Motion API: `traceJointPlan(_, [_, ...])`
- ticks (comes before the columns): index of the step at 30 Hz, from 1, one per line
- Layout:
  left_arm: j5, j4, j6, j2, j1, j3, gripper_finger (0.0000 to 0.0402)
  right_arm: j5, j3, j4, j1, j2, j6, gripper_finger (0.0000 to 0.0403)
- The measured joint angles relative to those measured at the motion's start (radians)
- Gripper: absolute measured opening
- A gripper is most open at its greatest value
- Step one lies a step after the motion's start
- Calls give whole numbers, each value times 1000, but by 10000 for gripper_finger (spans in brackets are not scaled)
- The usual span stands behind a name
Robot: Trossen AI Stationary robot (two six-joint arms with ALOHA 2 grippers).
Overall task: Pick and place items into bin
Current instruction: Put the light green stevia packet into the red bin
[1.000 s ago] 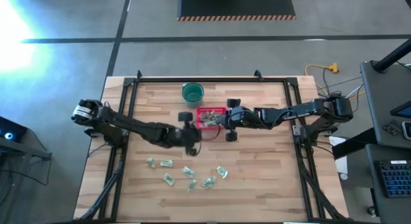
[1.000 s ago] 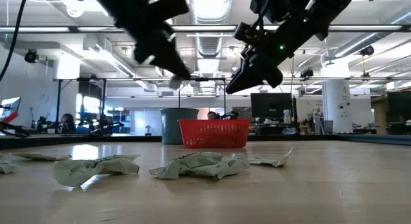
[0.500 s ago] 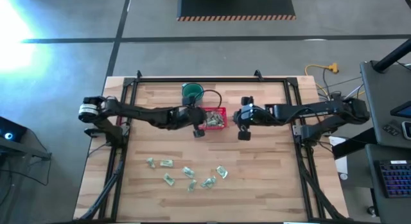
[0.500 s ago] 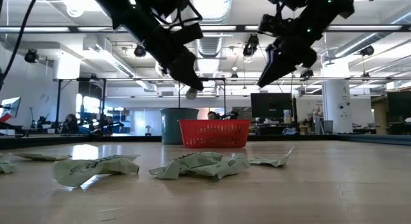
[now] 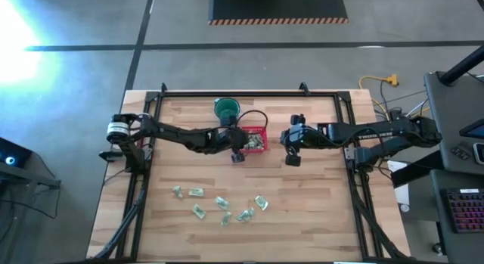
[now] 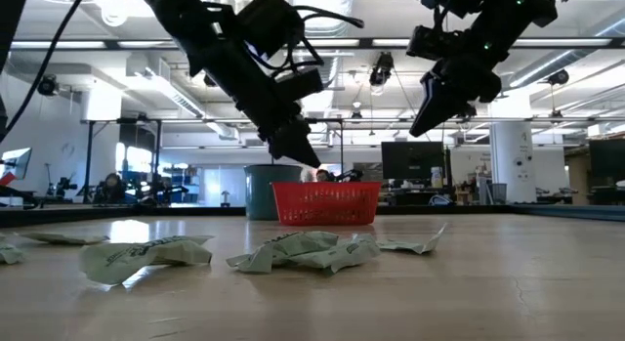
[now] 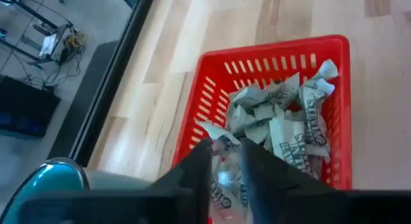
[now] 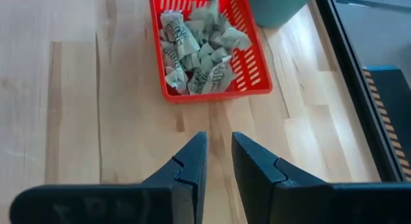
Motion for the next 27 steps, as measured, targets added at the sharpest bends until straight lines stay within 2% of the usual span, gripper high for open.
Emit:
traceJointPlan(6, [-1,5,-5,-10,0,22,132,-6,-2,27,0,9,11,63])
traceJointPlan(10, [1,-18,-103,-45,-2,26,158,-50,-8,58,0,14,12,61])
traceJointPlan(15, [71,-196,-209,-107,-39,20,166,-234,-14,167,0,50,10,66])
traceJointPlan(21, [80,-304,-266,-180,-166,-32,166,-511,-13,313,7,162,-1,77])
traceJointPlan(24, [80,-308,-267,-209,-245,-72,166,-589,-9,346,15,223,12,80])
traceJointPlan(27, [79,-312,-278,-234,-320,-117,166,-616,-5,358,33,275,62,82])
